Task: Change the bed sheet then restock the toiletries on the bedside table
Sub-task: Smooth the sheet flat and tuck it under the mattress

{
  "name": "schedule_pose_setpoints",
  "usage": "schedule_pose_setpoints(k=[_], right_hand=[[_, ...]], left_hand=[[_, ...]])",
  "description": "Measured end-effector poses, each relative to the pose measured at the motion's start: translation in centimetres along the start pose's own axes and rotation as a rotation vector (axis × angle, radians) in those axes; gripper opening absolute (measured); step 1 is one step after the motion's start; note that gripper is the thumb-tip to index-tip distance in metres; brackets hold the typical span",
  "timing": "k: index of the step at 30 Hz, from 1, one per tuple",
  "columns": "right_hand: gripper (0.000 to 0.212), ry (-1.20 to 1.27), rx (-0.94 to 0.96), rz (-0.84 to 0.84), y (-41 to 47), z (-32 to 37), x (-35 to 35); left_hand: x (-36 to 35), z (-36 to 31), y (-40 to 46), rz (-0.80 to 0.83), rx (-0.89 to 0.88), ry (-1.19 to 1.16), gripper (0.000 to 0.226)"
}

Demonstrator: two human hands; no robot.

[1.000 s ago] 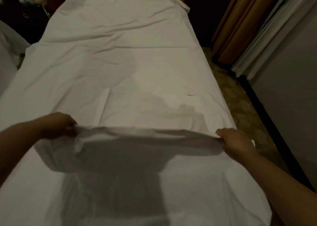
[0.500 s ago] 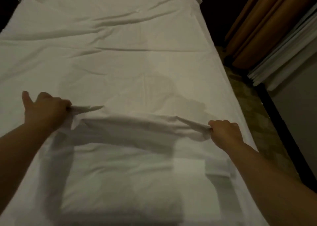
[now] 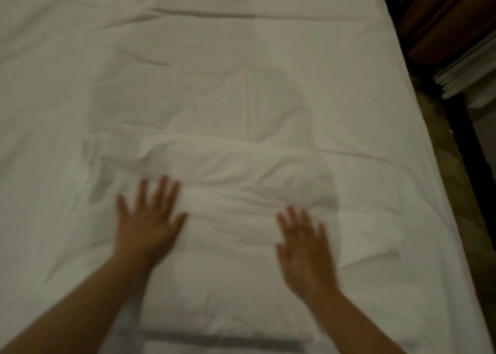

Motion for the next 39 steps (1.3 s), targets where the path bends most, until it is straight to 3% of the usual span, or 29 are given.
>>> schedule_pose_setpoints(k=[4,6,8,11,14,18,23,25,27,31,34,36,39], right_hand=[[0.054,-0.033,-0.411,0.027,-6.6,-11.4,3.4],[0.056,0.005,-0.622,0.044,-7.8,-12.2,4.2],[0.059,0.020,-0.536,-0.067,-6.4,-7.8,4.1],[0.057,0.118,-0.221,-0.063,-3.7,4.1,1.7],[0.055,0.149,-0.096,0.083,-4.6,8.5,-0.5],[0.055,0.067,-0.152,0.006,-8.8,0.4,-1.1],[0.056,0.023,-0.608,-0.007,-16.7,-10.0,0.3],[0.060,0.054,-0.854,0.114,-20.3,-12.7,1.8],[0.065,0.057,-0.935,0.125,-21.0,-12.7,3.6],[0.059,0.120,-0.529,-0.168,-11.5,-5.3,4.7],[0.055,0.102,-0.200,-0.124,-2.5,3.5,3.0],[0.060,0.062,-0.056,-0.025,2.3,7.7,1.4],[0.062,0.065,-0.028,-0.009,7.6,8.1,0.1]], left_hand=[[-0.4,8.6,-2.6,0.130,0.265,0.007,0.072],[0.5,7.7,-4.1,0.054,0.294,-0.003,0.068],[2.0,2.5,-5.5,-0.079,0.125,-0.029,0.067],[2.1,-7.1,-9.0,-0.069,-0.174,-0.040,0.064],[-0.3,-7.0,-10.9,0.059,-0.121,-0.088,0.064],[-4.3,0.8,-12.4,0.087,0.034,-0.083,0.079],[-6.1,5.7,-12.8,0.148,0.046,-0.061,0.094],[-4.7,5.8,-12.5,0.139,0.104,-0.081,0.085],[-2.1,4.4,-11.6,0.025,0.149,-0.142,0.077],[1.5,-4.7,-8.4,-0.052,-0.243,-0.084,0.064],[3.2,-8.5,-5.2,-0.017,-0.378,-0.026,0.070],[3.2,-8.0,-2.2,-0.017,-0.334,-0.049,0.074],[2.7,-3.2,3.0,0.016,-0.139,-0.041,0.064]])
Point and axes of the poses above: each hand's wrist, its own y-axis towards the middle knuckle, its own x-axis out of the back of the hand, z = x × y, the point moved 7 cm from there along y, towards the middle knuckle, and after that the axes turned 11 degrees about y, right-handed, at the moved point
